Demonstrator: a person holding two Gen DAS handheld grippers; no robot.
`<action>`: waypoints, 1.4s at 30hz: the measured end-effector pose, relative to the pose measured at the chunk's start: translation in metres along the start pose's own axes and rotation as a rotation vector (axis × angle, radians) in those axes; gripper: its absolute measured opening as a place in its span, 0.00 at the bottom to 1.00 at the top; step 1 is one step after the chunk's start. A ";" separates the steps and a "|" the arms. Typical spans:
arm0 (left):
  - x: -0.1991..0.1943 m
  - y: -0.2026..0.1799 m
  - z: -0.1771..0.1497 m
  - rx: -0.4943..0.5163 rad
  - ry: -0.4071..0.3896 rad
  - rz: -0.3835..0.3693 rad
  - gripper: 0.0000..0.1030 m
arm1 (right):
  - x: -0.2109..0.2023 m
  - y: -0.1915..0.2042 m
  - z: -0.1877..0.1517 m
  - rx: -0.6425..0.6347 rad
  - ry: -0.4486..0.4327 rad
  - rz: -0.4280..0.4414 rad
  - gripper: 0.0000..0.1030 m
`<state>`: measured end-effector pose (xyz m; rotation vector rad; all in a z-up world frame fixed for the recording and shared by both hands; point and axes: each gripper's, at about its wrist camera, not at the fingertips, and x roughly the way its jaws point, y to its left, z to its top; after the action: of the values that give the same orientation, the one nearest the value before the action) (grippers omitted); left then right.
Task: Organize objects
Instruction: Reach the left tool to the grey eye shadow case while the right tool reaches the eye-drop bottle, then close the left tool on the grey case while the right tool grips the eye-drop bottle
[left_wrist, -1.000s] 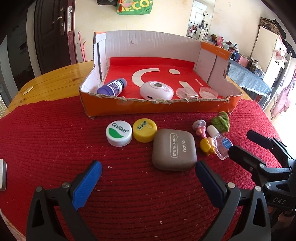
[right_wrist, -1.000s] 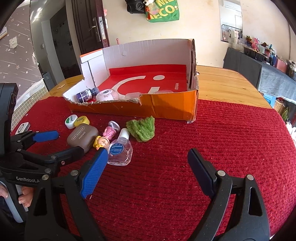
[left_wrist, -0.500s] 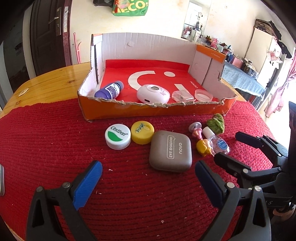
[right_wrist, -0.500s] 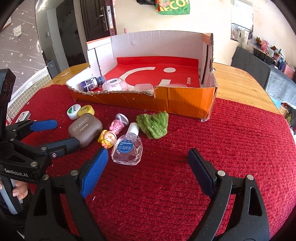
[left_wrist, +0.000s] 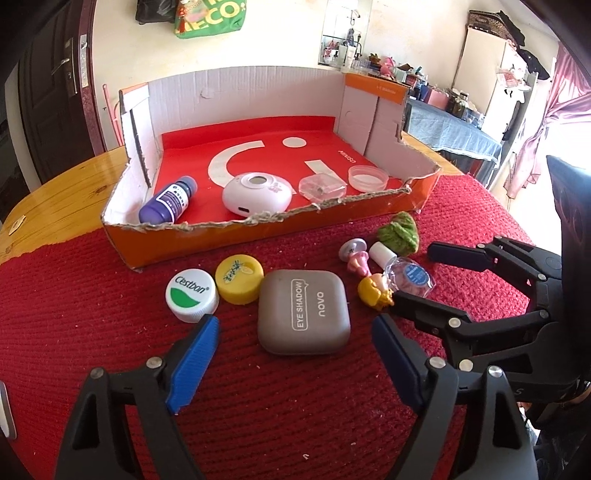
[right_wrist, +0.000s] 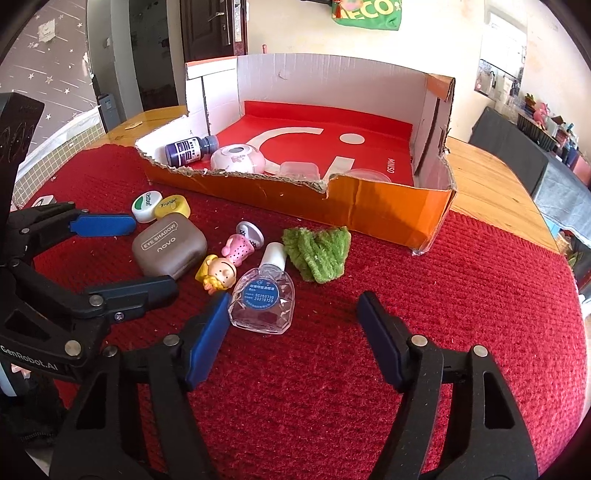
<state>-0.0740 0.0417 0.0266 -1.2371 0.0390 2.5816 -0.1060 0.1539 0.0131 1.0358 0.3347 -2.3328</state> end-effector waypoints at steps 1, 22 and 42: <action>0.001 -0.001 0.000 0.004 0.003 -0.008 0.77 | 0.001 0.000 0.001 -0.001 0.001 0.006 0.62; 0.003 0.000 0.001 -0.020 -0.020 -0.065 0.51 | 0.004 0.007 0.006 -0.009 -0.028 0.052 0.31; -0.030 -0.001 -0.002 -0.024 -0.088 -0.073 0.51 | -0.029 0.006 0.002 -0.005 -0.096 0.083 0.31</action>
<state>-0.0544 0.0355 0.0485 -1.1102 -0.0541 2.5776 -0.0875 0.1591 0.0356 0.9146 0.2560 -2.2962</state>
